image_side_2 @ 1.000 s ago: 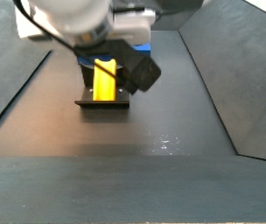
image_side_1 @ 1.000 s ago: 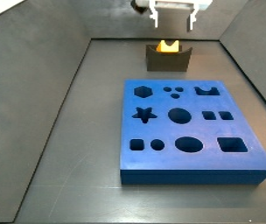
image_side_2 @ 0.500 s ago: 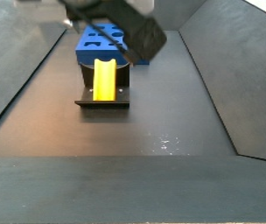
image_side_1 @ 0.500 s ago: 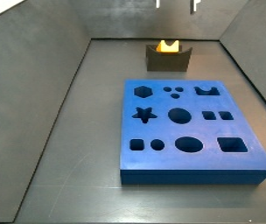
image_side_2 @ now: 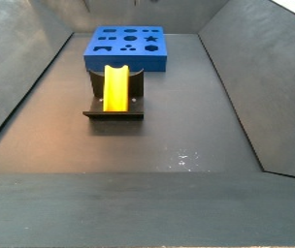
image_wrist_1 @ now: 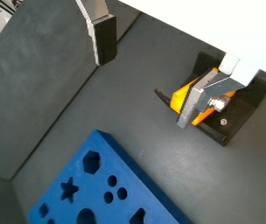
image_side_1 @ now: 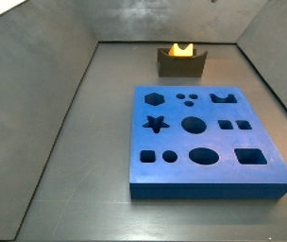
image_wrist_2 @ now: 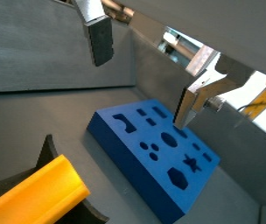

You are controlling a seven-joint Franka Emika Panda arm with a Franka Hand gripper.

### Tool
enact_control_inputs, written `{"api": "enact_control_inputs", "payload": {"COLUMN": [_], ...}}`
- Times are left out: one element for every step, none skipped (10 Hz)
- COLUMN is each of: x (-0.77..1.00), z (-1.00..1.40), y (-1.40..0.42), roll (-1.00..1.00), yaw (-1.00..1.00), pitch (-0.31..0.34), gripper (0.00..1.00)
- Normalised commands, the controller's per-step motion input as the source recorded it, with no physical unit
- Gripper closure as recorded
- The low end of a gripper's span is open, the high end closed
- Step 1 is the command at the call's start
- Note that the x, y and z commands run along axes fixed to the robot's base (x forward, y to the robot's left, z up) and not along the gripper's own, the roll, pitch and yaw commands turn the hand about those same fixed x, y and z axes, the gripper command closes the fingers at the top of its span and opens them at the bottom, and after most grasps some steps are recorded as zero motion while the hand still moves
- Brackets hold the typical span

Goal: Pick up the arch object. Move up. Place the arch object on the fixture. Regrasp the arch object. Move to above the board. Insert the arch object.
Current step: Regrasp the arch object.

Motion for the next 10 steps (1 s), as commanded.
{"api": "enact_control_inputs", "payload": {"x": [-0.04,-0.04,-0.04,-0.04,-0.04,-0.04,-0.04,-0.04,-0.04,-0.03], "z": [0.00,0.00,0.00,0.01,0.01,0.01,0.00,0.01,0.01,0.01], "y": [-0.13,-0.01,-0.02,-0.03,-0.03,-0.02,-0.02,-0.02,-0.02,-0.02], "roll": [1.00,1.00,1.00,1.00,1.00,1.00,1.00,1.00,1.00,1.00], "yaw": [-0.02,-0.02,-0.02,-0.02,-0.01,-0.01,-0.01,-0.01,-0.01,-0.01], "pitch": [0.024,0.020,0.017,0.010,0.006,-0.004,-0.008,-0.017,-0.022,-0.028], "gripper": [0.00,0.00,0.00,0.00,0.00,0.00,0.00,0.00,0.00,0.00]}}
